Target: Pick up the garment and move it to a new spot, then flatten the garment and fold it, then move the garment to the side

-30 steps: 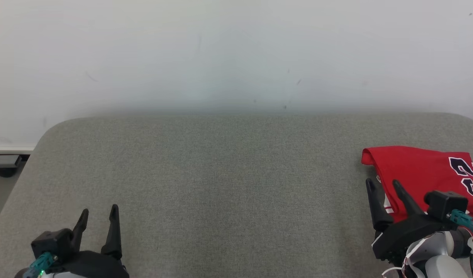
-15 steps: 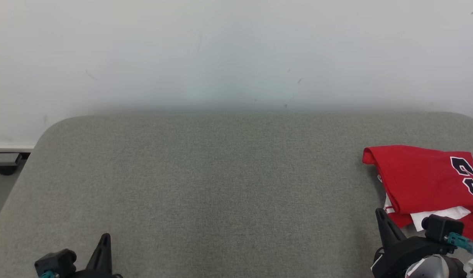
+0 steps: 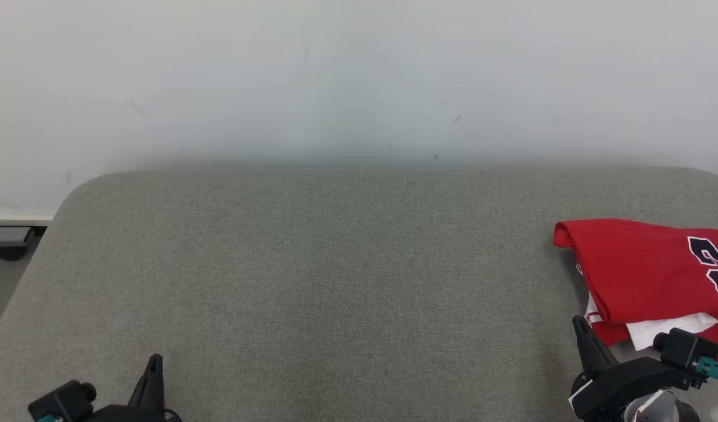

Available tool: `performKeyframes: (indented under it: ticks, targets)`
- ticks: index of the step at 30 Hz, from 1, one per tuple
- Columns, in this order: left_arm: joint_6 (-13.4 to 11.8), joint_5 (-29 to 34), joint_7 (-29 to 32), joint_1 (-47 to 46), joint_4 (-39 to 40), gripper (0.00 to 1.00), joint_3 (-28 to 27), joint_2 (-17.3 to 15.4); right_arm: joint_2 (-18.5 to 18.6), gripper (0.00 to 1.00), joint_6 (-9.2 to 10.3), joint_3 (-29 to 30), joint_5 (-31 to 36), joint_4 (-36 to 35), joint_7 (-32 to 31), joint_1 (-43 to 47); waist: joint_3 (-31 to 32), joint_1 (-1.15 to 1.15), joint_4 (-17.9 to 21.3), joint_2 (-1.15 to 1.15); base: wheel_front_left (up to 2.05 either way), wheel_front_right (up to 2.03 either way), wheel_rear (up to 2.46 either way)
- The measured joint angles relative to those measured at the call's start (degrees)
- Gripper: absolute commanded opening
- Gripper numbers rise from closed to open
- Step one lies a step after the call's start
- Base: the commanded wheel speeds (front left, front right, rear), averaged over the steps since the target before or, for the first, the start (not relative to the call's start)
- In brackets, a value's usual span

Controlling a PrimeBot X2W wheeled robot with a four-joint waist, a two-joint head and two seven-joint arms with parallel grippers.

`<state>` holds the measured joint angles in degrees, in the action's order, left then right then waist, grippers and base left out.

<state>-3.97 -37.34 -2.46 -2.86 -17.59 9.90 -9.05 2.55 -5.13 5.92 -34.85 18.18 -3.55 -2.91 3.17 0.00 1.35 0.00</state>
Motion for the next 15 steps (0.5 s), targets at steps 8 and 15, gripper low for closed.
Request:
performKeyframes:
  ticks: [8,15]
  targets:
    - [1.0,-5.3,0.9,-0.1,0.0,0.00,-1.7,0.7,0.0,0.00,-0.26,0.2,-6.0,0.0,-0.4,0.0,-0.3,0.00,-0.1,0.00,0.00,0.00,0.00]
    - [2.0,-10.7,1.9,-0.1,0.0,0.00,-2.9,1.5,0.0,0.00,-0.43,0.3,-11.3,0.0,-0.5,-0.1,-0.6,0.00,-0.3,0.00,0.00,0.00,0.00]
